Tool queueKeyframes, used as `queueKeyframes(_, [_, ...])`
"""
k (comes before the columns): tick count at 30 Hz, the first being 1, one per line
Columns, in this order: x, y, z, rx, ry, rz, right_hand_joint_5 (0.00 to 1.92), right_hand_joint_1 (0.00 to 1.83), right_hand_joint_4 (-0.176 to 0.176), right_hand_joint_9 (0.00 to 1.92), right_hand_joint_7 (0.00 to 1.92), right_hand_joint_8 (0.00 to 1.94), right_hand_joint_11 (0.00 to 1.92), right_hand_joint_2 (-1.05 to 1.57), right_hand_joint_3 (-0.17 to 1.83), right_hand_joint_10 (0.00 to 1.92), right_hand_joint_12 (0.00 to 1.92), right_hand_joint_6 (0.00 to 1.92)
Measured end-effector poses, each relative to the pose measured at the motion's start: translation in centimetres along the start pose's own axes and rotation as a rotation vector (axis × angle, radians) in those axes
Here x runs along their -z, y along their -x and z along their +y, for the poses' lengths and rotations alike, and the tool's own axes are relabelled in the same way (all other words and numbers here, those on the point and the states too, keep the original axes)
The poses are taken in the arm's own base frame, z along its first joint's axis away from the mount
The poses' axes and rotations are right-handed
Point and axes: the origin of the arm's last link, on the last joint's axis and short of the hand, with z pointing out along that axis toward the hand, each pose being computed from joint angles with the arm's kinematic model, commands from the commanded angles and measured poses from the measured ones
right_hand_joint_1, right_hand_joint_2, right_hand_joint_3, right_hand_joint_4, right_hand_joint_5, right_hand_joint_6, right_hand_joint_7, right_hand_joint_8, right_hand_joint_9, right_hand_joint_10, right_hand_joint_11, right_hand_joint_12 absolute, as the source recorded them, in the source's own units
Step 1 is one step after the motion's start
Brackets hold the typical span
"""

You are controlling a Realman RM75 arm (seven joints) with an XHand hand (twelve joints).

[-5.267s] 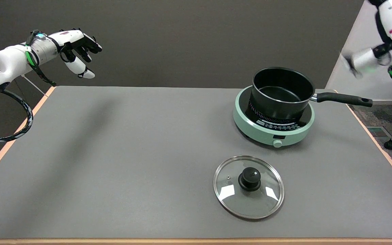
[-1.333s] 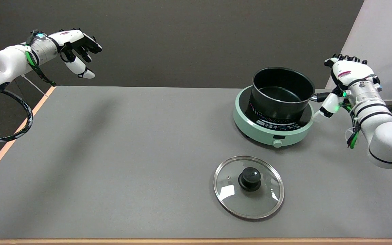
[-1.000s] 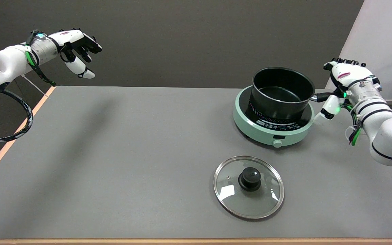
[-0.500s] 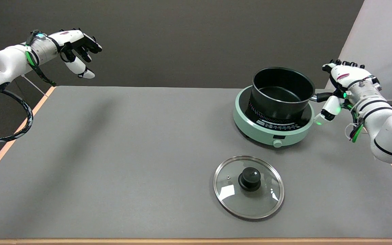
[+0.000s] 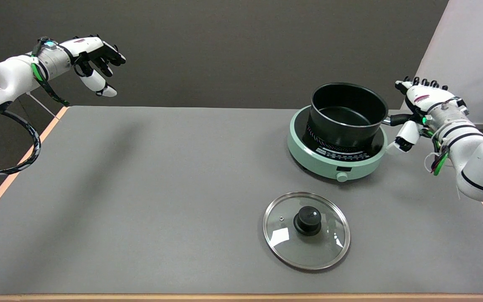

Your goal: Pick up the pot.

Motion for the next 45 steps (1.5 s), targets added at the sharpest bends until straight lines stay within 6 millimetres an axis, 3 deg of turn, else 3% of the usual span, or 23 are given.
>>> queueKeyframes(9, [-0.03,0.41,0.08,-0.012,0.002,-0.023,0.18,1.22,0.082,0.18,0.18,0.18,0.18,-0.87,1.59,0.18,0.18,0.18])
queueKeyframes(10, [-0.03,0.43,0.09,-0.012,0.003,-0.024,0.20,1.22,0.097,0.20,0.20,0.20,0.20,-0.86,1.61,0.20,0.20,0.20])
queueKeyframes(11, [-0.03,0.46,0.09,-0.013,0.002,-0.026,0.30,1.21,0.170,0.30,0.30,0.30,0.30,-0.82,1.65,0.30,0.30,0.30])
queueKeyframes(12, [-0.04,0.48,0.09,-0.014,0.002,-0.027,0.37,1.20,0.176,0.37,0.37,0.37,0.37,-0.78,1.64,0.37,0.37,0.37])
queueKeyframes(14, [-0.04,0.51,0.08,-0.016,0.001,-0.029,0.40,1.20,0.176,0.40,0.40,0.40,0.40,-0.76,1.63,0.40,0.40,0.40])
queueKeyframes(17, [-0.05,0.54,0.04,-0.018,-0.002,-0.032,0.68,1.20,0.176,0.68,0.68,0.68,0.68,-0.67,1.71,0.68,0.68,0.68])
queueKeyframes(19, [-0.06,0.53,0.04,-0.019,-0.003,-0.033,0.74,1.18,0.171,0.74,0.74,0.74,0.74,-0.65,1.73,0.74,0.74,0.74])
queueKeyframes(36, [-0.17,0.40,0.03,-0.032,-0.010,-0.036,0.83,1.16,0.176,0.83,0.83,0.83,0.83,-0.60,1.50,0.83,0.83,0.83])
queueKeyframes(37, [-0.19,0.38,0.05,-0.033,-0.010,-0.036,0.86,1.16,0.137,0.86,0.86,0.86,0.86,-0.58,1.44,0.86,0.86,0.86])
queueKeyframes(38, [-0.20,0.37,0.06,-0.034,-0.009,-0.036,0.90,1.17,0.050,0.90,0.90,0.90,0.90,-0.55,1.35,0.90,0.90,0.90])
queueKeyframes(43, [-0.25,0.31,0.07,-0.041,-0.012,-0.037,1.03,1.17,0.017,1.03,1.03,1.03,1.03,-0.49,1.16,1.03,1.03,1.03])
queueKeyframes(45, [-0.28,0.32,0.09,-0.045,-0.012,-0.039,1.20,1.20,-0.023,1.20,1.20,1.20,1.20,-0.37,0.91,1.20,1.20,1.20])
